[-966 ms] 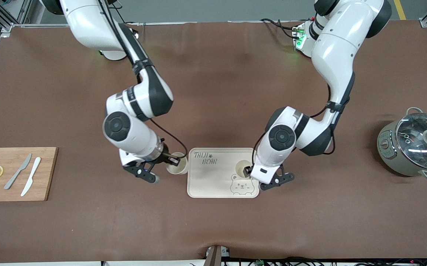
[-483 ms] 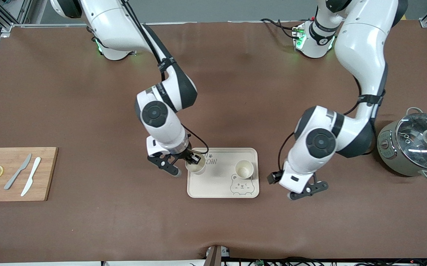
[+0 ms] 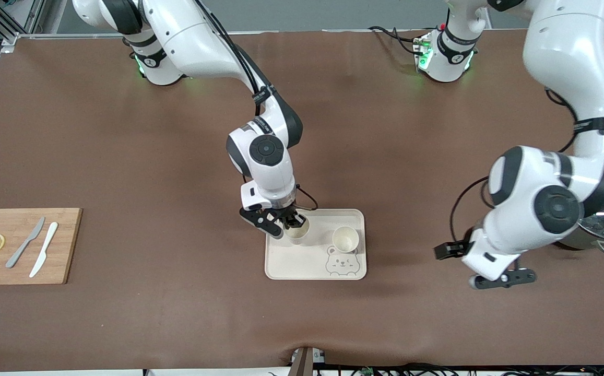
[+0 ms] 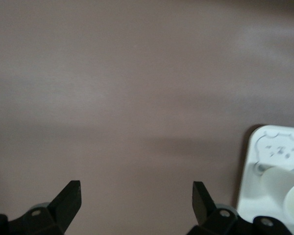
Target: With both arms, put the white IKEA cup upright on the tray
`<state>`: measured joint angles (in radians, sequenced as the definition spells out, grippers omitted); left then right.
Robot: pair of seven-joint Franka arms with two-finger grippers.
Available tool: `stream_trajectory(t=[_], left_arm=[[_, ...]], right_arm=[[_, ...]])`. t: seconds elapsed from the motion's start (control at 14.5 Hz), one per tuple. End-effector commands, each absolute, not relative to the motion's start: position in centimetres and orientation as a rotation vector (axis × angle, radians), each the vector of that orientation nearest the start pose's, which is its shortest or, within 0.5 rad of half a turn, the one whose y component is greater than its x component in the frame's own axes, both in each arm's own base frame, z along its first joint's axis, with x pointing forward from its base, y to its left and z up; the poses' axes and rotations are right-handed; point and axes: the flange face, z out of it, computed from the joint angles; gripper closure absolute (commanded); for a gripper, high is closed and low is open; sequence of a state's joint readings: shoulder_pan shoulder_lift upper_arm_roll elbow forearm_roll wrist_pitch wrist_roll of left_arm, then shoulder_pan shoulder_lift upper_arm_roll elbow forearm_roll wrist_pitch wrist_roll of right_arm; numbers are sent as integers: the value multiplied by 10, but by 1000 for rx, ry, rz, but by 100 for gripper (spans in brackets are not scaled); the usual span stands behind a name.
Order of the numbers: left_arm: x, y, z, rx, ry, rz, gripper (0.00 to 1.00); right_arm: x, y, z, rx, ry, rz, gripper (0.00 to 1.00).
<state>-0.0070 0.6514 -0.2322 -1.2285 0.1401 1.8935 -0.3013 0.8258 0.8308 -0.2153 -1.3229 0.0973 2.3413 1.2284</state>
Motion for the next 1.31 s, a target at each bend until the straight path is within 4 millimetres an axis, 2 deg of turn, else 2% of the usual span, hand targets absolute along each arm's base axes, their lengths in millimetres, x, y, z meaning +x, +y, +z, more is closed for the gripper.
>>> stream_trajectory(t=[0.0,0.07,0.21,0.34,0.62,0.69,0.83,1.03,1.17,1.24], left_arm=[[721,-69,411,-3190,35,12,0],[720,-53,430,-3205,31,-27,0],[717,-7,447,-3223,41,-56,0],[708,20,448,-3238,123,-40,0],[693,19,448,-3238,112,-41,0],[687,26,448,-3255,73,-64,0],[673,28,449,-3293,19,-103,0],[671,26,456,-3292,7,-114,0],[675,3,460,-3285,-77,-123,0],[678,-27,469,-3273,-122,-142,0]], right_arm=[[602,473,265,-2868,911,-318,100],[602,472,260,-2873,915,-313,100],[609,462,259,-2874,929,-311,100],[617,452,258,-2873,941,-313,100],[626,445,242,-2841,941,-347,100],[625,446,235,-2847,936,-346,100],[621,450,221,-2872,905,-336,100],[617,453,215,-2881,894,-332,100],[617,453,216,-2879,897,-328,100],[617,453,216,-2879,897,-328,94]])
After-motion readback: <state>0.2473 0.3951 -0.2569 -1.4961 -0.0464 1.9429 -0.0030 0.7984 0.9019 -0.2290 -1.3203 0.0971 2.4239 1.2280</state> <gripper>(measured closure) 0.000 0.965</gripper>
